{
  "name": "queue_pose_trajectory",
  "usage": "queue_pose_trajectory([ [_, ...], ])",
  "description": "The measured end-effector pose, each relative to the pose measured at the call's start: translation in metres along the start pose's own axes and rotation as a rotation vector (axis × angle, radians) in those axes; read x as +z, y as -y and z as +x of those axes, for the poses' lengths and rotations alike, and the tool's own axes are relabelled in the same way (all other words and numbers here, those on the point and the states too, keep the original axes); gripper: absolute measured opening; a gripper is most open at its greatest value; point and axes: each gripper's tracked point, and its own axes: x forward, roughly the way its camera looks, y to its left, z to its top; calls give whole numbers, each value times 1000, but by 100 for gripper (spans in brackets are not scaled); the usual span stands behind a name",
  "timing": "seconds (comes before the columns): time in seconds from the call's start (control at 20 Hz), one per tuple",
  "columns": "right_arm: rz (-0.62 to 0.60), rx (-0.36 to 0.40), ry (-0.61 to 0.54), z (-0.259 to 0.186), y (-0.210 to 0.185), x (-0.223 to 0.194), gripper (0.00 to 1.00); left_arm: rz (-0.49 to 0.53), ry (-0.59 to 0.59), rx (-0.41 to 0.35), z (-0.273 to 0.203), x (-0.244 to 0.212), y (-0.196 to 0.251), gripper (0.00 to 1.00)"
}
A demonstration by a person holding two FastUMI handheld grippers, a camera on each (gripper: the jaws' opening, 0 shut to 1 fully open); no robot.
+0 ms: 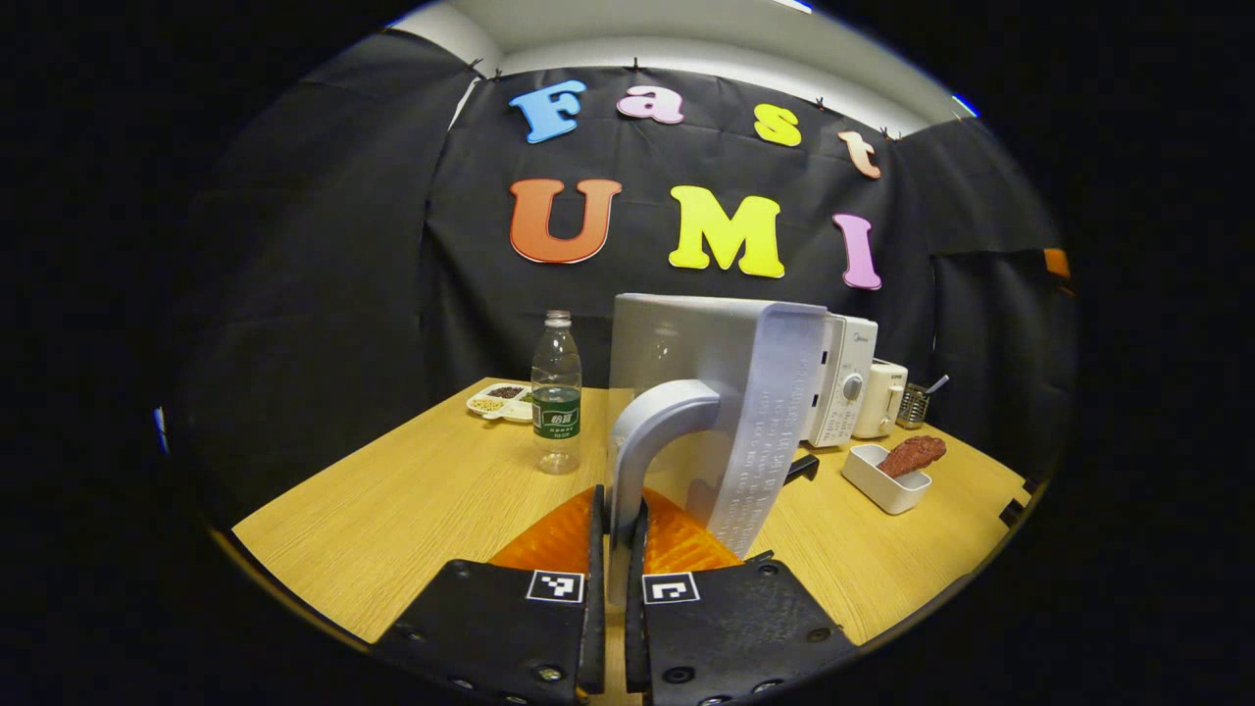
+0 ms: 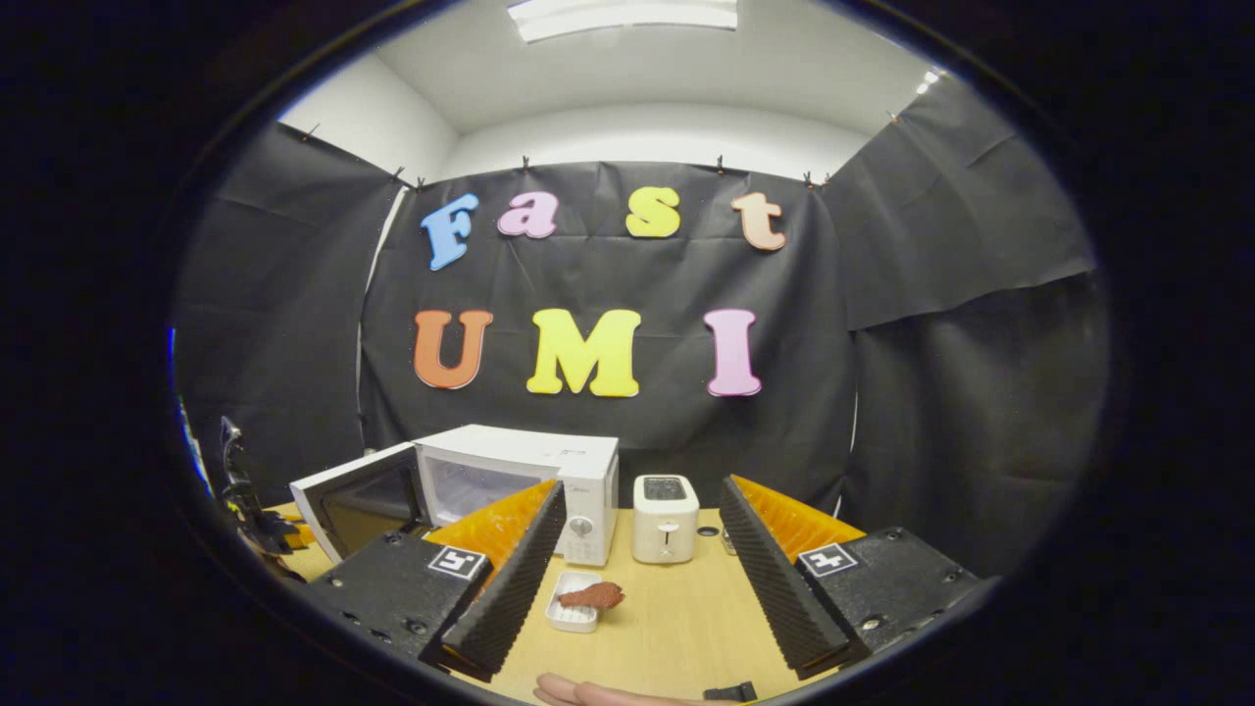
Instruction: Open the microwave oven with the left hand, put the food in, and close the microwave oven.
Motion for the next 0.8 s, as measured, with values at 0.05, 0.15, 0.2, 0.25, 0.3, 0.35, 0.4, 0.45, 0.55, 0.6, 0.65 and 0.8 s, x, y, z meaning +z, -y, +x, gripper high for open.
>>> queue_pose_trajectory([
  [0.05,-5,2,-2,-1,-2,-2,90,18,1,-9,0,2,-9,8],
  [0.15,-12,10,-7,-4,-7,-4,90,-1,-30,-24,-1,-5,-27,36],
  [0.2,-18,14,-10,-5,-9,-5,100,-5,-40,-3,-2,-6,-37,53],
  [0.25,-28,19,-10,-7,-11,-7,91,-8,-42,10,-5,-4,-41,89],
  [0.3,-39,20,-9,-8,-12,-7,91,-10,-41,18,-8,-4,-42,94],
  [0.35,-49,20,-6,-9,-11,-8,100,-2,-38,4,-15,-2,-39,94],
  [0.4,-56,19,-8,-10,-12,-9,100,15,4,-7,-20,7,-37,94],
  [0.45,-59,23,-11,-12,-13,-12,91,23,35,-15,-24,16,-40,95],
  [0.55,-66,36,-20,-14,-19,-16,100,27,35,-1,-35,17,-52,87],
  [0.6,-69,42,-21,-14,-20,-16,100,29,32,37,-43,18,-63,96],
  [0.65,-71,44,-20,-15,-20,-17,91,38,35,70,-54,23,-70,96],
  [0.8,-71,37,-24,-11,-17,-18,100,66,95,168,-94,59,-73,92],
])
